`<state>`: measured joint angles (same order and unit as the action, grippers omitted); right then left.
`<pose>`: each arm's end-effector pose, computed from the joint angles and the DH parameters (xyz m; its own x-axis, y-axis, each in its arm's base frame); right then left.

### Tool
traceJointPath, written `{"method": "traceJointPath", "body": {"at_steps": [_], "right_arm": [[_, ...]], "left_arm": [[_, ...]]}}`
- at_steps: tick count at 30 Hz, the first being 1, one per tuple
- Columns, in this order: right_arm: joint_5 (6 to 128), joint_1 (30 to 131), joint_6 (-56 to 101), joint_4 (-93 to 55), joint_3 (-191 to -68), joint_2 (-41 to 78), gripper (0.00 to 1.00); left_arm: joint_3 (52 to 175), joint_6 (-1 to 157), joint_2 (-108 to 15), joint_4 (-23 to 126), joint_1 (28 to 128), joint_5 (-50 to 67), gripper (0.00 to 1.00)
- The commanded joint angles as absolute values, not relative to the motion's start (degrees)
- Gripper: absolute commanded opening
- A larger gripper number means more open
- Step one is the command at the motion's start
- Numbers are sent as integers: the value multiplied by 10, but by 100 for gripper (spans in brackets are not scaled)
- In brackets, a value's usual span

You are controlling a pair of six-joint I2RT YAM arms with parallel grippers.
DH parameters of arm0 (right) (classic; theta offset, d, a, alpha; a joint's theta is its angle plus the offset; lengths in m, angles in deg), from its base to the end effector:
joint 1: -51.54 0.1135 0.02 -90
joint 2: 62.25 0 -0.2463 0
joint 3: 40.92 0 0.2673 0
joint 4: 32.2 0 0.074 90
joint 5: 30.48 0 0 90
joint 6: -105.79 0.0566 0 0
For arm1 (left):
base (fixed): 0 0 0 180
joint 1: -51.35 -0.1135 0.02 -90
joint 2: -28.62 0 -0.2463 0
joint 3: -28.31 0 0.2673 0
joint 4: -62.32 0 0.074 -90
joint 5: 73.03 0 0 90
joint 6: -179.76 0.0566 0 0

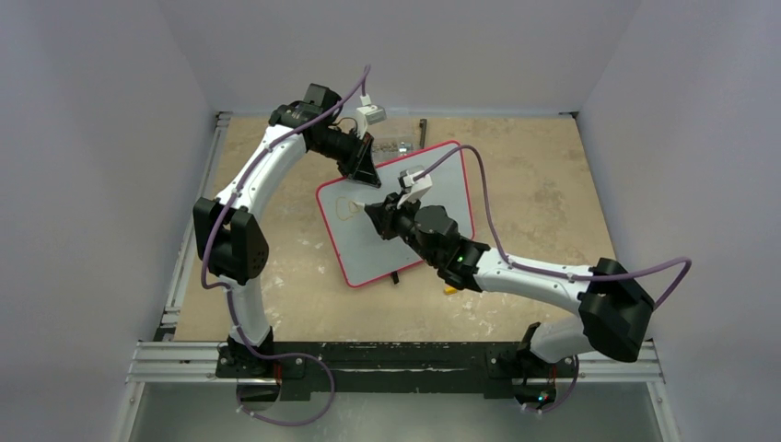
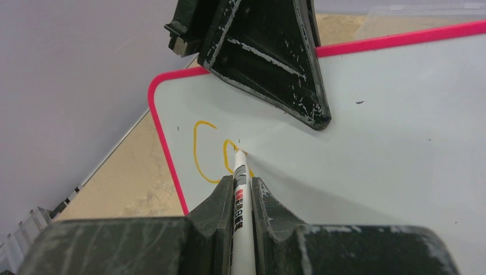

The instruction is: Write a sentence on the whiteboard

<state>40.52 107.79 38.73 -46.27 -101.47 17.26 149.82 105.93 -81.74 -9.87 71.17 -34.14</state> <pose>0.2126 0.2849 0.2580 -0.2798 0.2446 -0.9284 -0.5396 0.7598 0.3628 0.3811 -0.1842 0.3003 -0.6325 0.4138 -0.6547 0.7742 0.3619 -0.5192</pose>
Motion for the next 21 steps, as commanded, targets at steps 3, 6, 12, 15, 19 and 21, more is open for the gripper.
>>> {"method": "traceJointPath", "body": {"at_steps": [3,6,12,15,19,21], "right_arm": [[366,1072,370,-459,-1052,197,0],[371,1072,370,-461,-1054,202,0],[393,1072,370,-460,-1047,190,0],[396,1072,369,-457,-1041,168,0],[398,1072,379,-452,-1032,133,0],[398,1072,381,-452,-1028,120,0]], "left_arm": [[1508,1128,-819,-106,733,-302,0],[1508,1129,-819,-106,734,-301,0],[1508,1129,-819,-106,734,-302,0],[1509,1130,-818,-107,733,-302,0],[1509,1129,-816,-107,734,-301,0],[1509,1129,-816,-107,734,-301,0]]}}
